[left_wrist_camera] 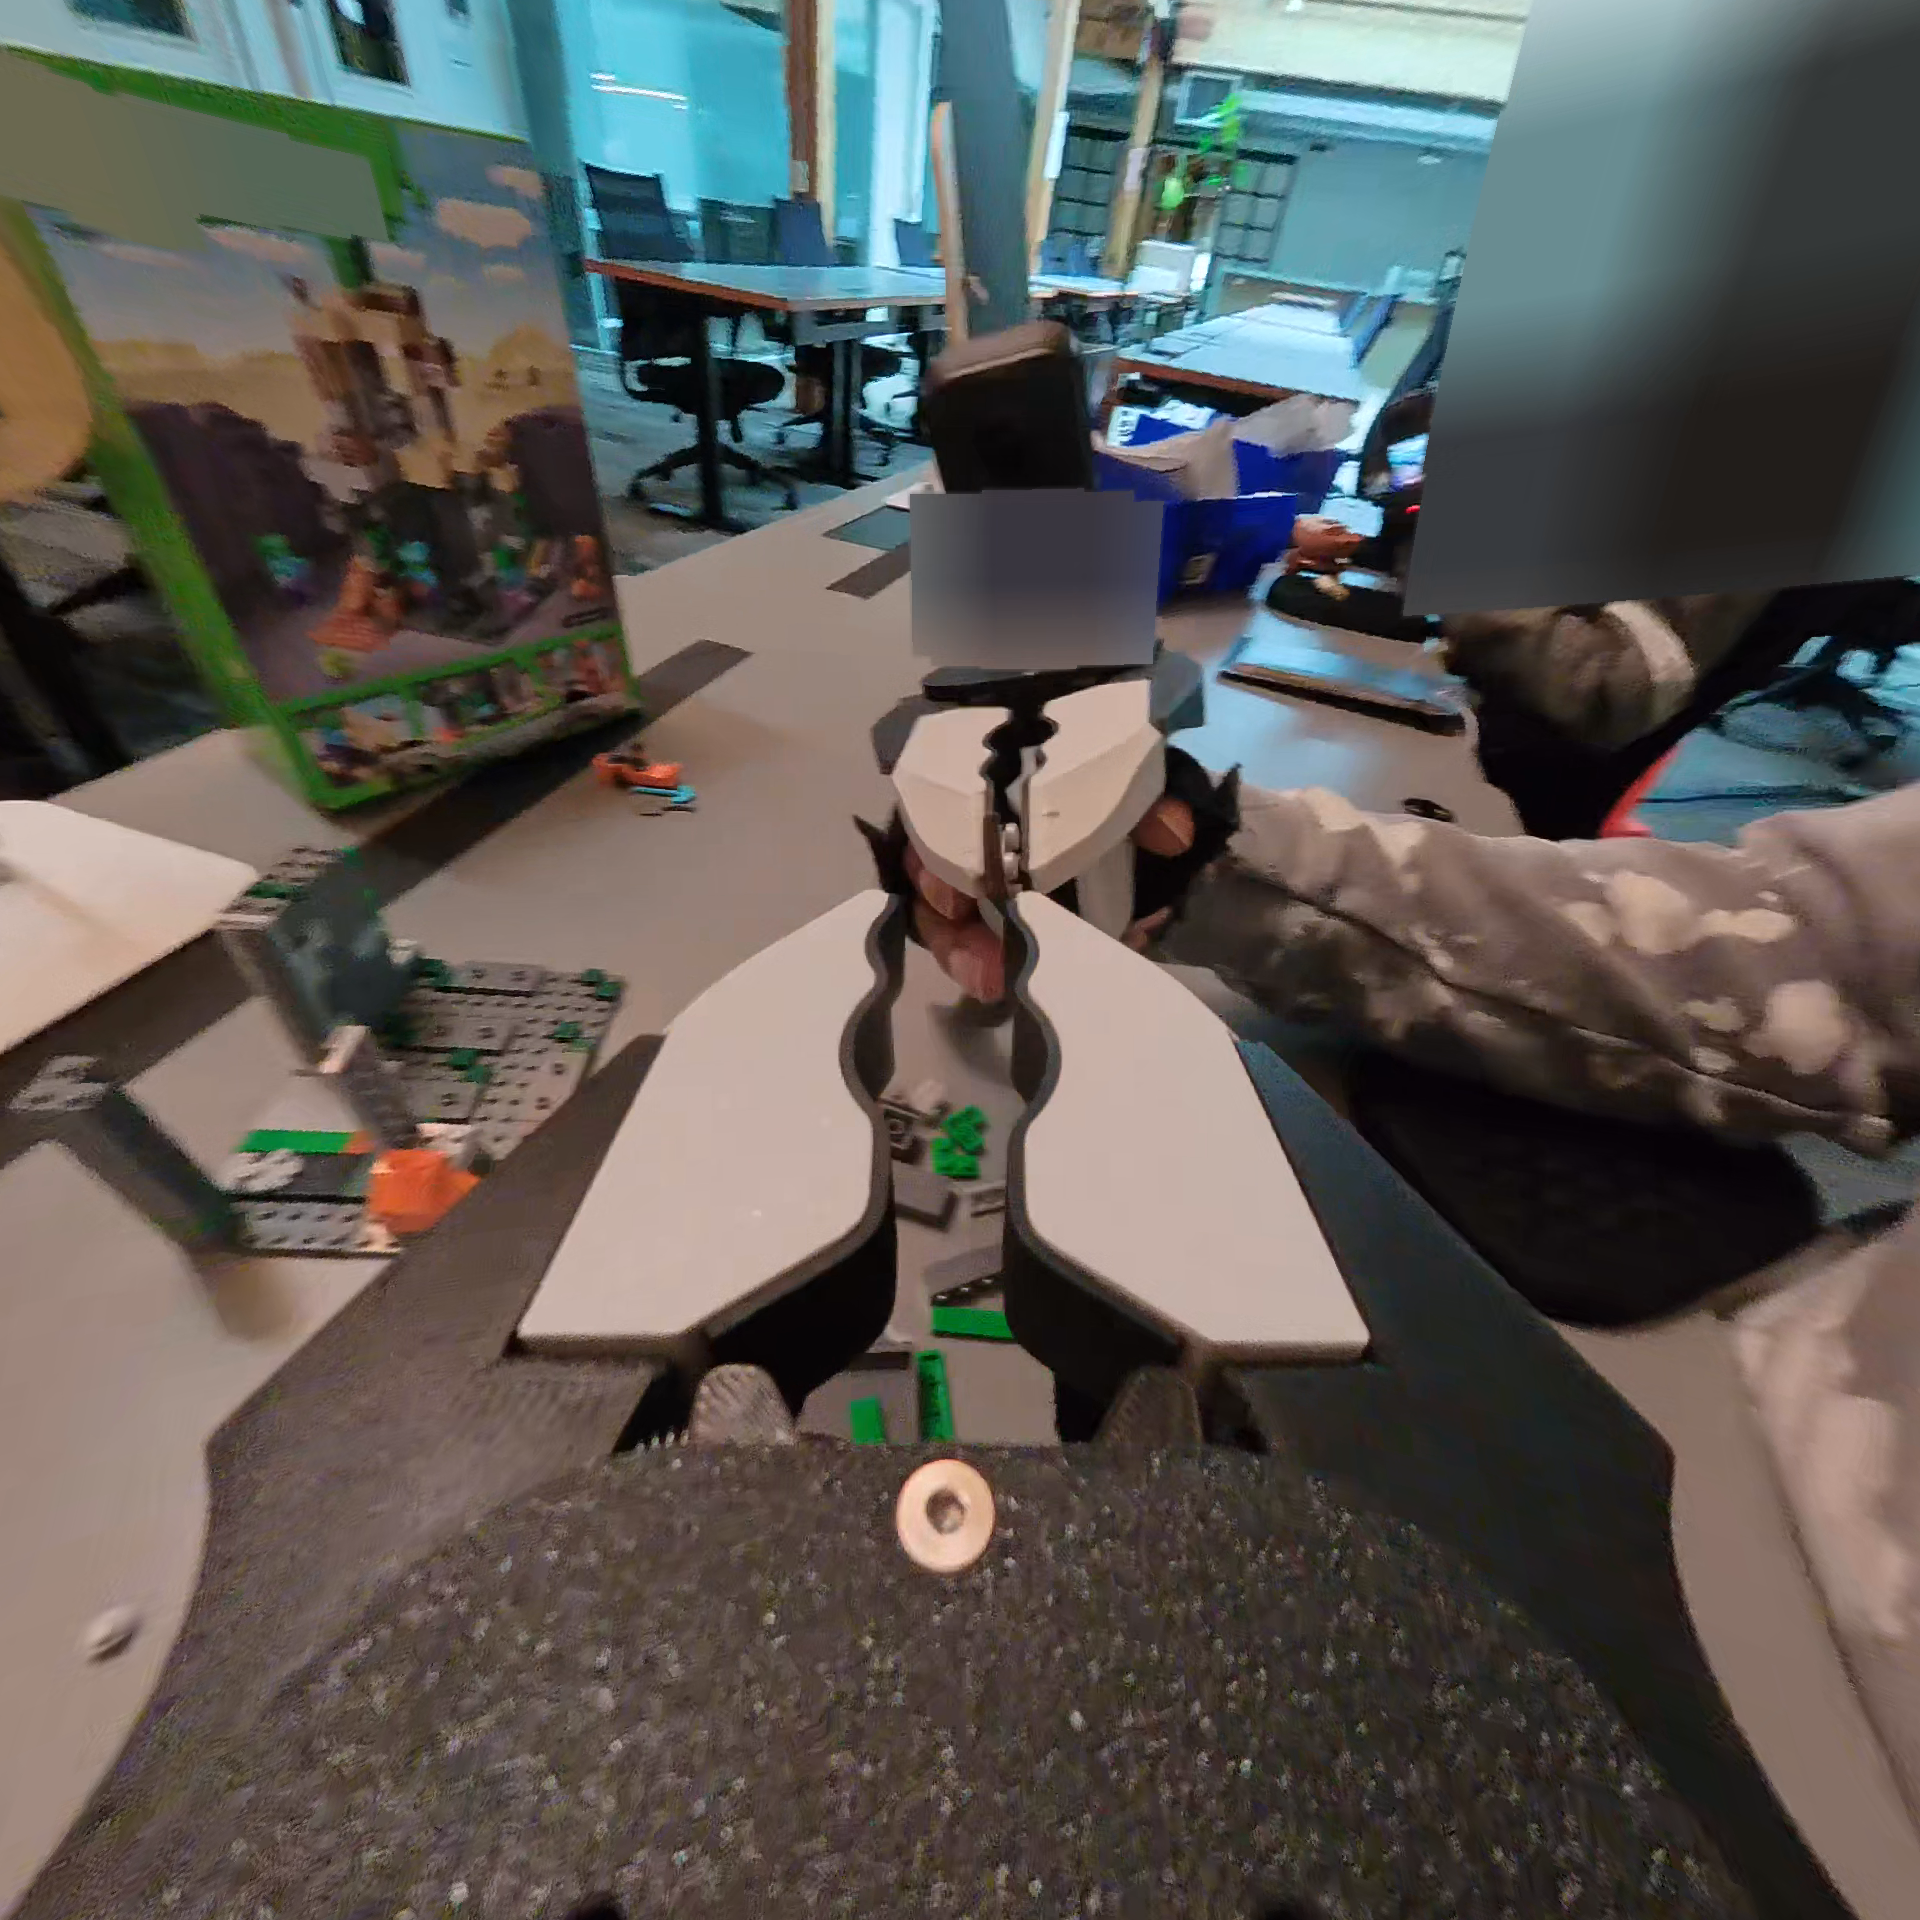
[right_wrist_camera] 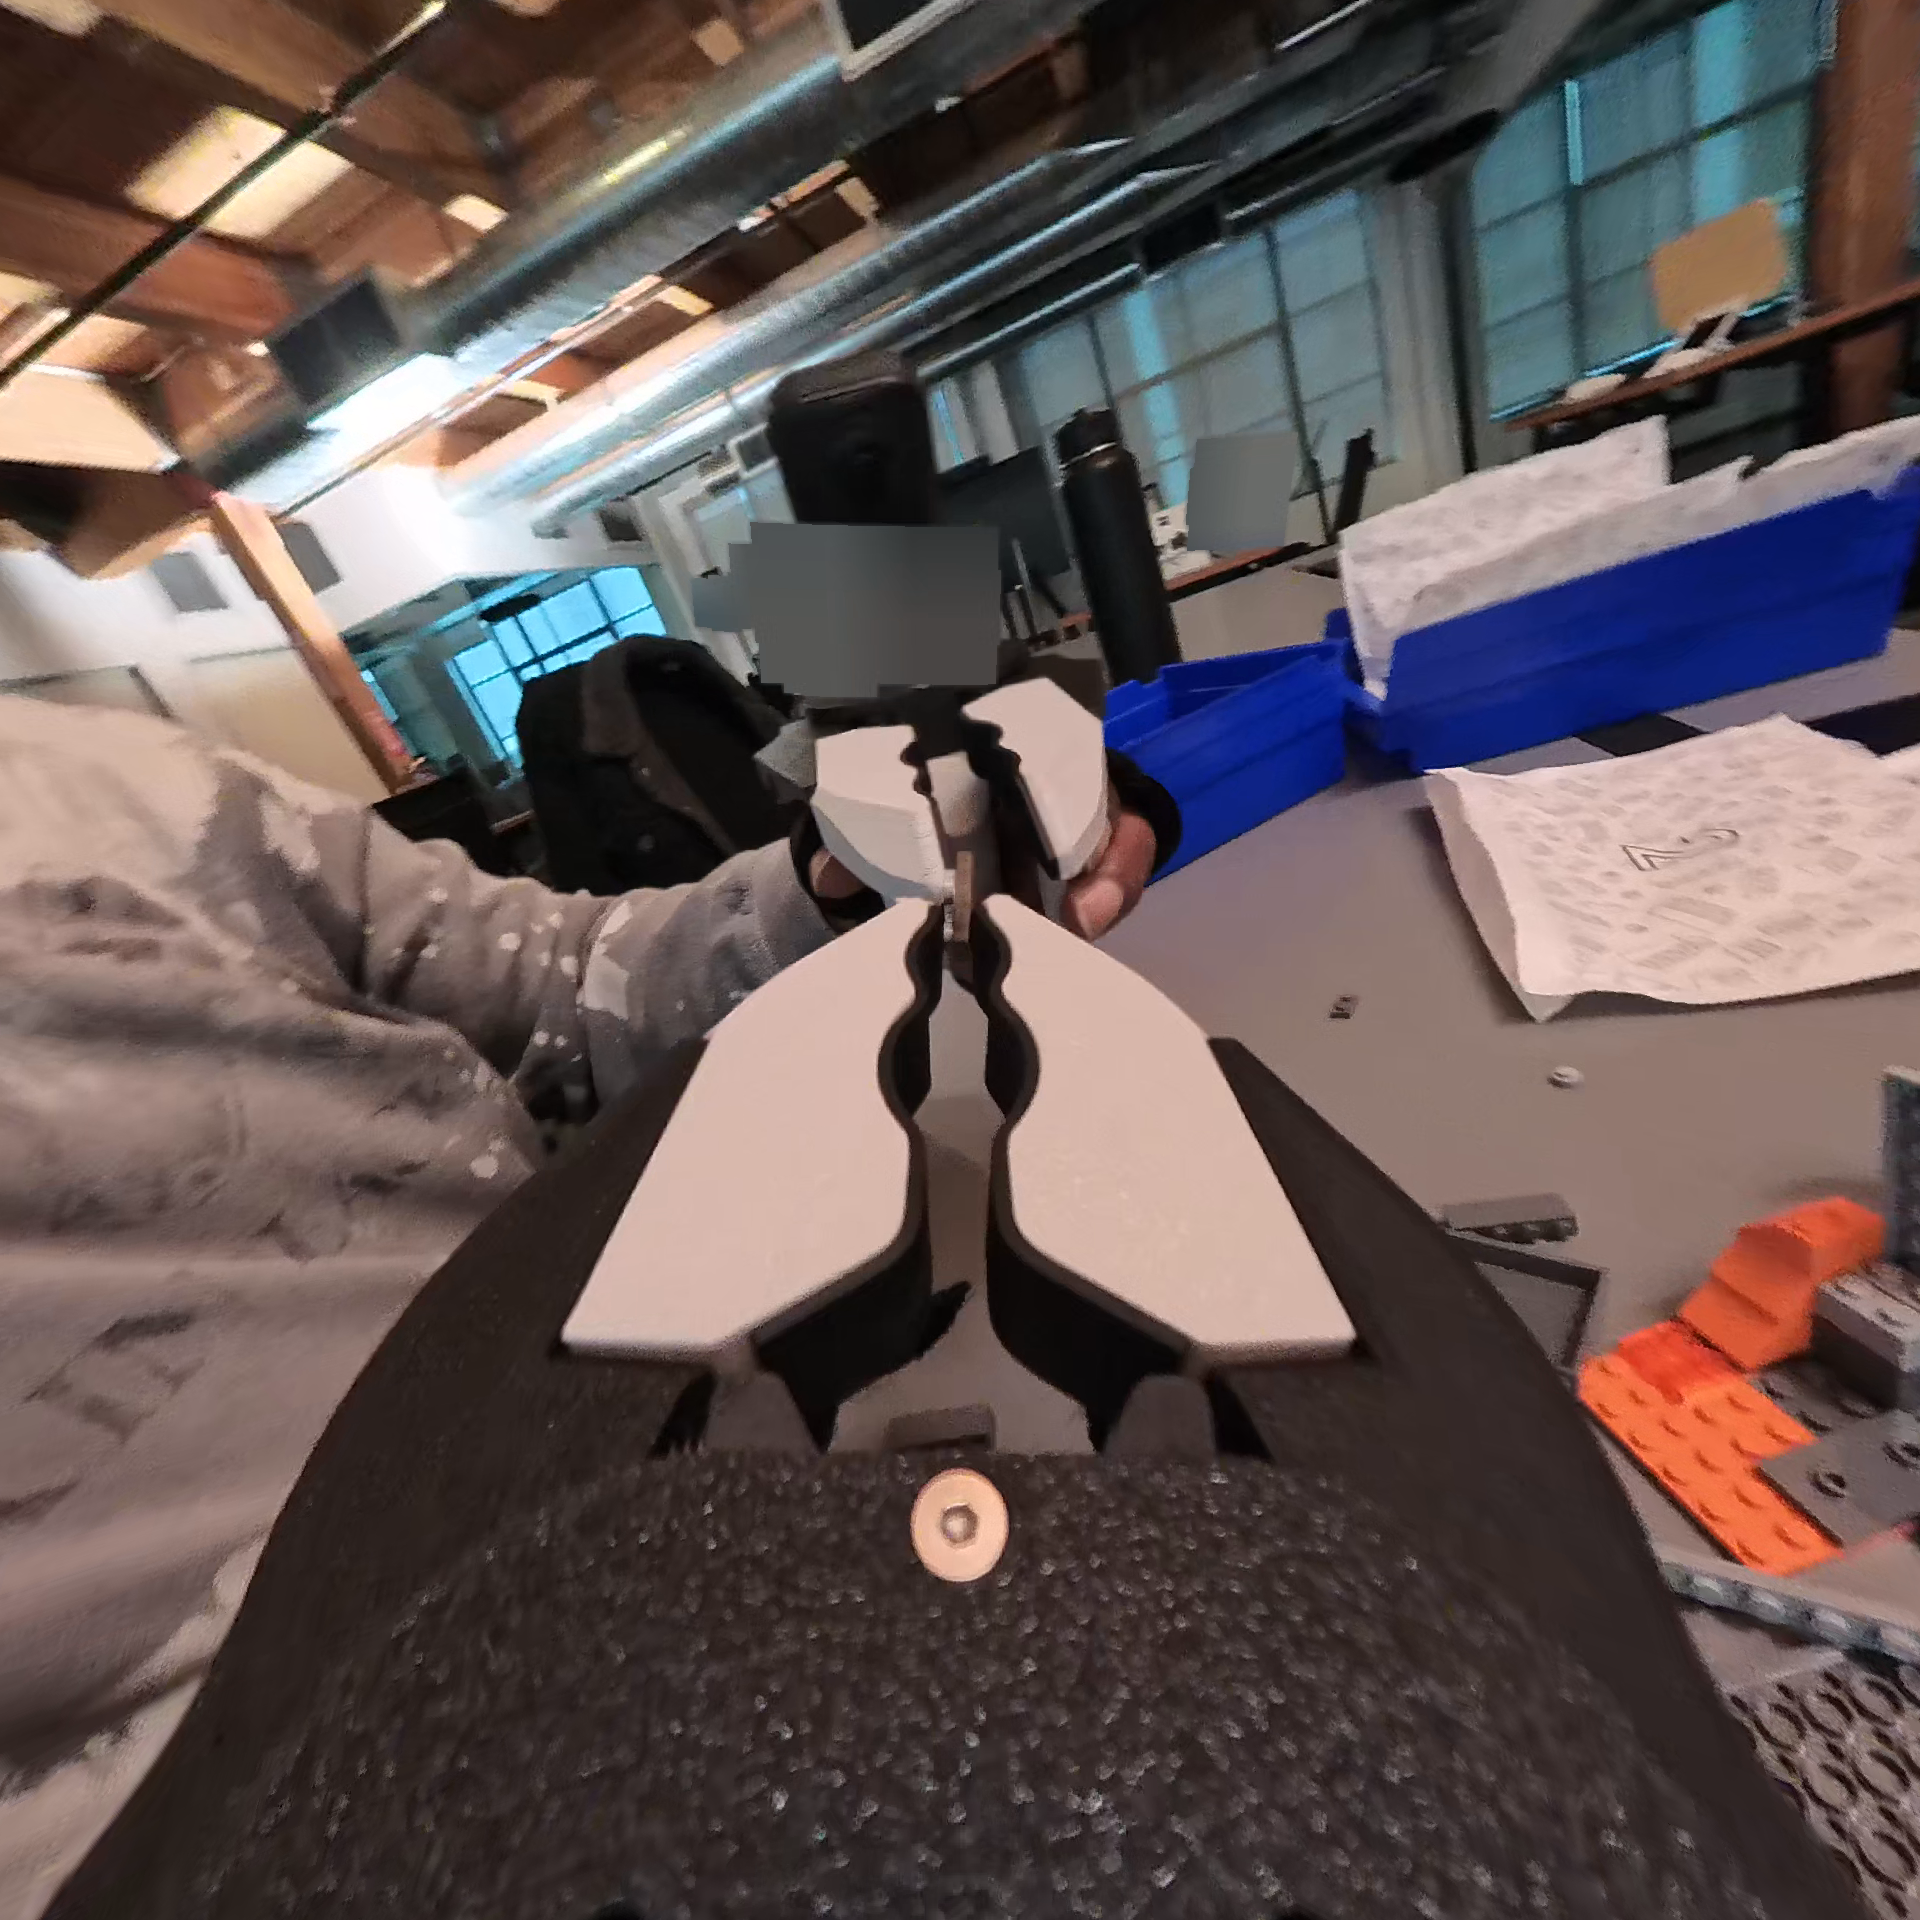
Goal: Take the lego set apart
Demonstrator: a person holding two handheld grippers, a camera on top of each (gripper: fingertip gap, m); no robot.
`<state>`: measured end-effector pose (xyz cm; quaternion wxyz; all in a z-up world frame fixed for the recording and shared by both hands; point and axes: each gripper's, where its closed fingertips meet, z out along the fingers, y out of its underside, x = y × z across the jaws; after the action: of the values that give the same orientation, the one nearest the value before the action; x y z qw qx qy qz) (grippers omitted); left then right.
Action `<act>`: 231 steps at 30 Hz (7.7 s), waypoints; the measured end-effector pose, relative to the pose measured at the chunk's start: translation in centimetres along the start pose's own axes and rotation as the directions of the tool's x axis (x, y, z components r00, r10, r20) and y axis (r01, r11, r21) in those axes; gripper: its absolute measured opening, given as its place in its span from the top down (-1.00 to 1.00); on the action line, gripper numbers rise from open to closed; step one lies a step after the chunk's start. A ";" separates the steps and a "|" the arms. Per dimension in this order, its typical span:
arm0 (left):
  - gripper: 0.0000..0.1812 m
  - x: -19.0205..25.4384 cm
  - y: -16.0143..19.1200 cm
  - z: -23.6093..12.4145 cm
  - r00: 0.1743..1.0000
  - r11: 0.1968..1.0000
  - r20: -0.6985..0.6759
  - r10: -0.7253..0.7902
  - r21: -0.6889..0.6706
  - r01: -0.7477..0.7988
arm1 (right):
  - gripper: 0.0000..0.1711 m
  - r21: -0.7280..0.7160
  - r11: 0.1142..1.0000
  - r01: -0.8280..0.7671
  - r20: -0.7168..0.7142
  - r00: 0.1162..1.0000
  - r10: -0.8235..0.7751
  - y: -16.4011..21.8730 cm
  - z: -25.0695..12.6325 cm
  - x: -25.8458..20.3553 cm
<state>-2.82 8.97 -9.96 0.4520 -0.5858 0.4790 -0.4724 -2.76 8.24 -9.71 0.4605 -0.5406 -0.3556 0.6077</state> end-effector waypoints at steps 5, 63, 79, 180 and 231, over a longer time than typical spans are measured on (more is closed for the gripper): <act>0.81 2.1 1.5 -0.2 0.997 1.000 -0.077 -0.014 -0.009 0.014 | 0.95 -0.075 0.996 0.057 0.067 0.996 -0.052 1.6 -0.1 -1.6; 0.97 -2.2 2.2 -1.2 0.655 0.835 0.555 0.513 -0.146 -0.530 | 0.84 -0.017 1.000 -0.014 -0.307 0.952 0.008 1.4 1.9 3.1; 0.97 -1.6 2.2 -1.2 0.820 0.924 0.459 0.342 -0.007 -0.381 | 0.95 0.008 1.000 -0.008 -0.243 0.970 0.010 1.5 1.6 2.8; 0.97 -2.6 2.0 -2.4 0.921 0.992 0.386 0.058 0.078 -0.095 | 0.86 -0.119 0.980 0.161 -0.491 0.848 -0.199 0.9 3.0 3.5; 0.97 -3.6 4.4 -1.9 0.788 0.926 0.488 0.375 -0.246 -0.288 | 0.92 -0.512 0.793 0.331 -0.531 0.603 -0.595 2.9 2.3 4.9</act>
<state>-5.64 11.84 -14.42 0.5937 -0.6329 0.4680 -0.1671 -5.48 12.06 -13.61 0.5922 -0.6823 -0.4010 0.1517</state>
